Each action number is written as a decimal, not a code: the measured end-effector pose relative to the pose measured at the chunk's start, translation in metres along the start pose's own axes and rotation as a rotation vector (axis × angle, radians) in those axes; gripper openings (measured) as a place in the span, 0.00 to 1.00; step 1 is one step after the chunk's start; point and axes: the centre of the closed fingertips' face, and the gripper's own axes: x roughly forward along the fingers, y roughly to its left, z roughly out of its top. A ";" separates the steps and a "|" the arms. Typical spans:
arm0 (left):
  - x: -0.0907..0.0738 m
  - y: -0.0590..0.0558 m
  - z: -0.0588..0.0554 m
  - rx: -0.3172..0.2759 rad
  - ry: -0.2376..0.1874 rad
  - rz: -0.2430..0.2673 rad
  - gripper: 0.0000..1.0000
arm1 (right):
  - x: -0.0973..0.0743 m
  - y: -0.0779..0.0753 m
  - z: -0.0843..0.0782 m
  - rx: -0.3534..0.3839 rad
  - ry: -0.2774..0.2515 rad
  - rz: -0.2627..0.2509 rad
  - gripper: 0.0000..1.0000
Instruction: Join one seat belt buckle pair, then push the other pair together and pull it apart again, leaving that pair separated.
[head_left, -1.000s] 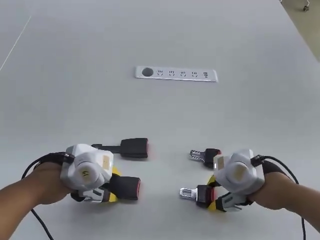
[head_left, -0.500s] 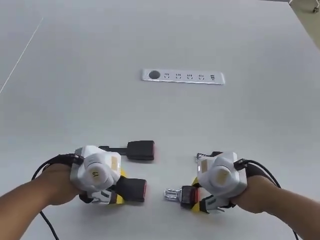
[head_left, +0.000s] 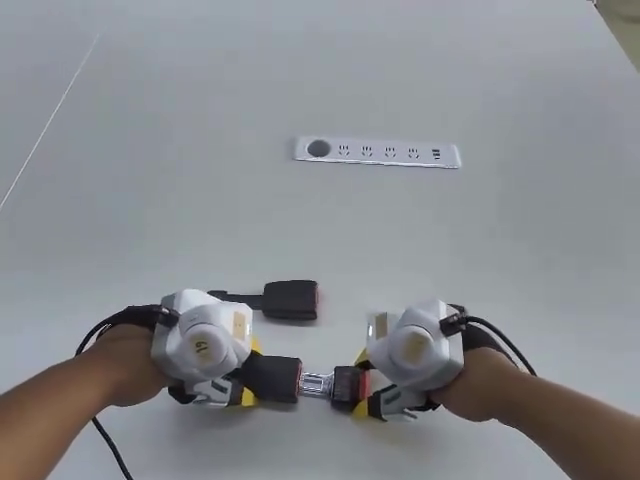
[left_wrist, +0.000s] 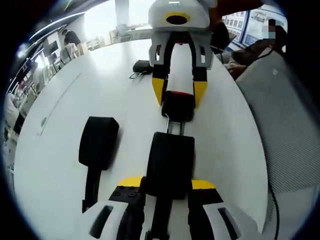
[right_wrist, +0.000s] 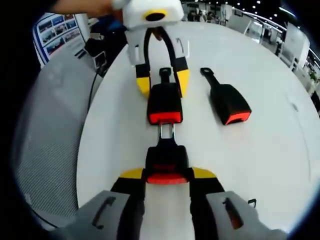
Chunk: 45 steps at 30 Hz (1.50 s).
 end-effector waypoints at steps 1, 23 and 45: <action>0.000 0.001 0.001 -0.009 -0.004 0.004 0.34 | 0.001 0.000 0.003 0.004 -0.012 0.001 0.34; -0.002 -0.001 0.001 -0.040 -0.054 0.013 0.33 | 0.012 -0.004 0.017 0.009 -0.023 -0.012 0.33; -0.001 0.001 0.001 0.027 -0.015 -0.016 0.33 | 0.018 -0.001 0.025 0.002 -0.041 -0.027 0.33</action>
